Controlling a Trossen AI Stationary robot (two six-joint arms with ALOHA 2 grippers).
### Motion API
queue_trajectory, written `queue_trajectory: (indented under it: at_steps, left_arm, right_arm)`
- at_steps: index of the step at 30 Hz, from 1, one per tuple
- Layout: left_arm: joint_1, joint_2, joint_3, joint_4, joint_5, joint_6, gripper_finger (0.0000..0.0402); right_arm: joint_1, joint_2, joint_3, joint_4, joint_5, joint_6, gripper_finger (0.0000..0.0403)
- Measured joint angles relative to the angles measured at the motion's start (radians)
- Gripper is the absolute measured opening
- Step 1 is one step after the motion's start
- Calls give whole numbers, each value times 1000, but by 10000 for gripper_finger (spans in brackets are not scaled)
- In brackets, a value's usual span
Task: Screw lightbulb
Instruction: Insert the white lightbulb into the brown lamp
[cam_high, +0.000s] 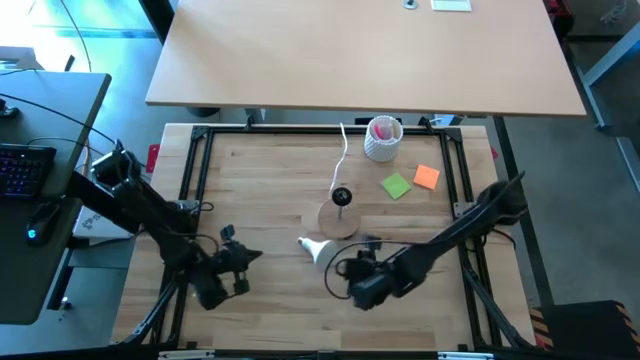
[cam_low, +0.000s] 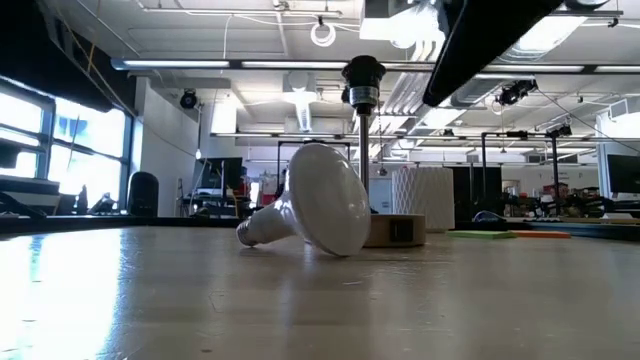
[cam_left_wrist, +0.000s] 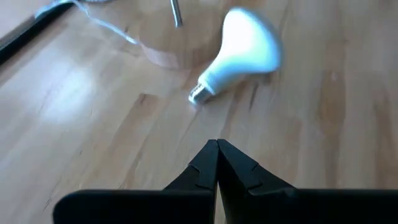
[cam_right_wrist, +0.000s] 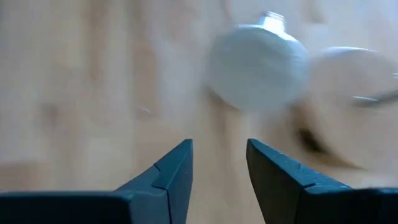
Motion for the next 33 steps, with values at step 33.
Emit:
queue_trajectory:
  at_steps: [33]
  left_arm:
    - [415, 259, 0, 565, 564, 898, 141]
  right_arm:
    - [-329, 156, -222, 786, -515, -403, 268]
